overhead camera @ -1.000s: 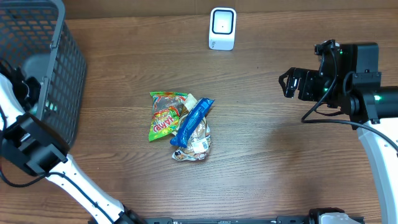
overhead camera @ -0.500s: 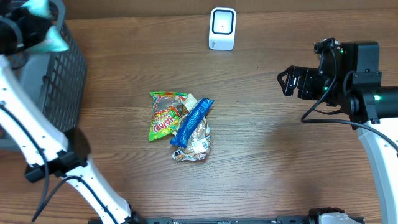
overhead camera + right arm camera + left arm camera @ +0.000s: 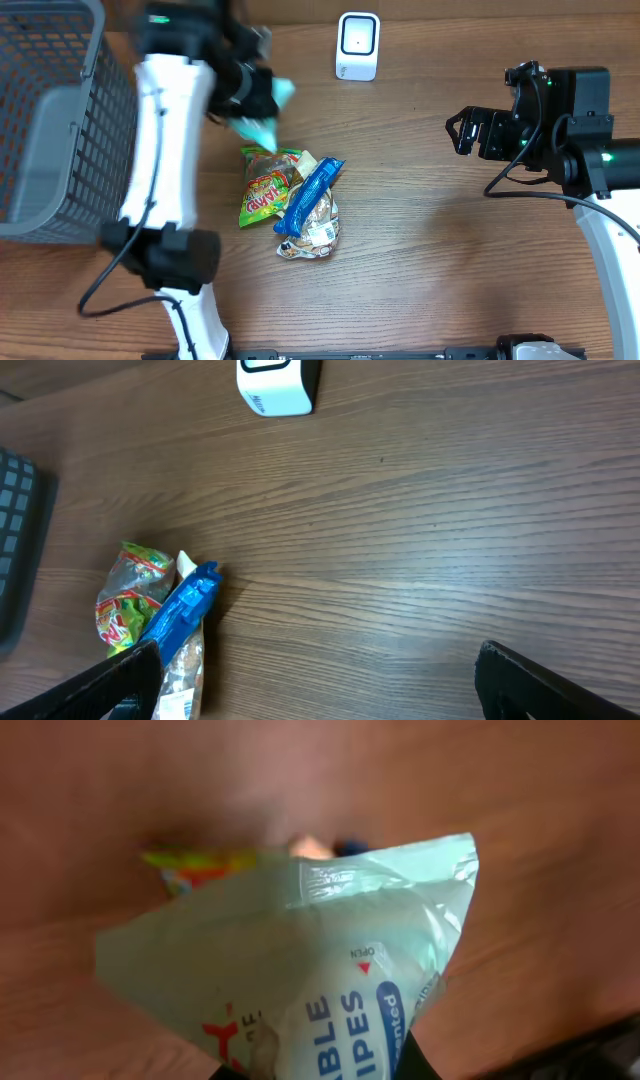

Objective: Scan the item barcode
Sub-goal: 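Place the wipes pack on the item pile and retract the left gripper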

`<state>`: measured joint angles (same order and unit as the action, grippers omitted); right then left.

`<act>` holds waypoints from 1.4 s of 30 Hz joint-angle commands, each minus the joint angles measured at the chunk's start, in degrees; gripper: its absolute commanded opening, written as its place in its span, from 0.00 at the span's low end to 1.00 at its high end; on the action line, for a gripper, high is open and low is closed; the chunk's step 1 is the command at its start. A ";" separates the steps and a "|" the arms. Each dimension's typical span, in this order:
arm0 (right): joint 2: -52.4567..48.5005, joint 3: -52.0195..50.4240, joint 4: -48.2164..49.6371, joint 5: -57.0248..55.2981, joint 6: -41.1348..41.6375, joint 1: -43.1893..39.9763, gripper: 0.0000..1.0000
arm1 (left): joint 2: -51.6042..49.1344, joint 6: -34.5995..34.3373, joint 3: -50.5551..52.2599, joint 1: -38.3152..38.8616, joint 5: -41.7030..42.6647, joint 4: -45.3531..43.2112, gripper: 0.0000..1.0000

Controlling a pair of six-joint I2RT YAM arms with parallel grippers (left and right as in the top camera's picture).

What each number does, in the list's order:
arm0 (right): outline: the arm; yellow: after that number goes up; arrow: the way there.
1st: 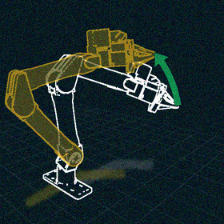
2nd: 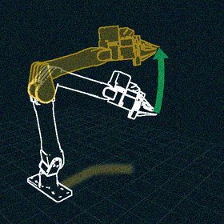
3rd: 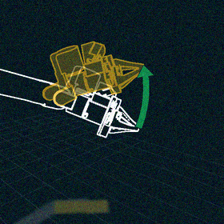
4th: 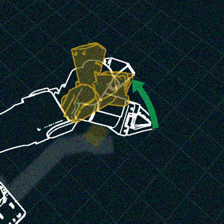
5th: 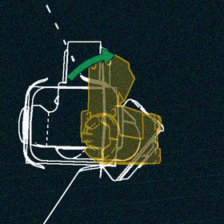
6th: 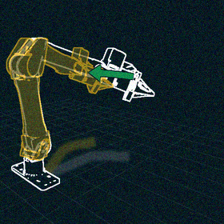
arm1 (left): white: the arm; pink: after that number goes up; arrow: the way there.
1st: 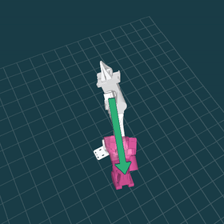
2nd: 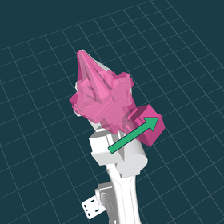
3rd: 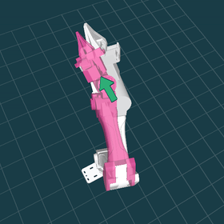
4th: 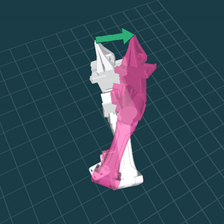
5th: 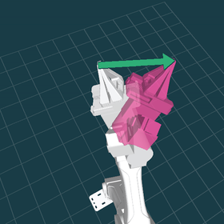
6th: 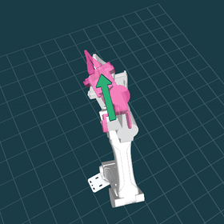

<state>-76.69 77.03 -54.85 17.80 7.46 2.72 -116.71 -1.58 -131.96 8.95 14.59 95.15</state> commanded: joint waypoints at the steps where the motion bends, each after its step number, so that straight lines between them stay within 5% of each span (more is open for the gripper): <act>1: 0.11 0.98 0.22 0.33 0.20 0.17 1.00 | -0.13 0.24 12.31 3.41 -3.48 -3.21 0.04; 15: 0.11 0.98 0.26 0.33 0.20 0.17 1.00 | -0.13 0.31 37.68 6.84 -3.54 -15.69 0.04; 16: 0.11 0.98 0.31 0.33 0.20 0.17 1.00 | -0.13 0.31 37.68 6.84 -3.39 -15.72 0.09; 20: 0.11 0.98 0.28 0.33 0.20 0.17 1.00 | -0.13 0.31 37.68 6.84 -3.13 -15.76 0.55; 23: 0.11 0.98 0.31 0.33 0.20 0.17 1.00 | -0.13 0.31 37.57 6.84 -3.15 -15.76 0.60; 30: 0.11 0.98 0.31 0.33 0.17 0.17 1.00 | 0.61 0.09 29.22 6.82 -0.81 -14.88 0.56; 42: 0.11 0.98 0.55 0.37 0.20 0.17 1.00 | 1.03 0.31 -1.62 6.38 -3.30 -5.81 0.59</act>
<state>-76.69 77.03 -54.83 17.78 7.49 2.72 -117.30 -1.54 -126.69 15.40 12.29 87.92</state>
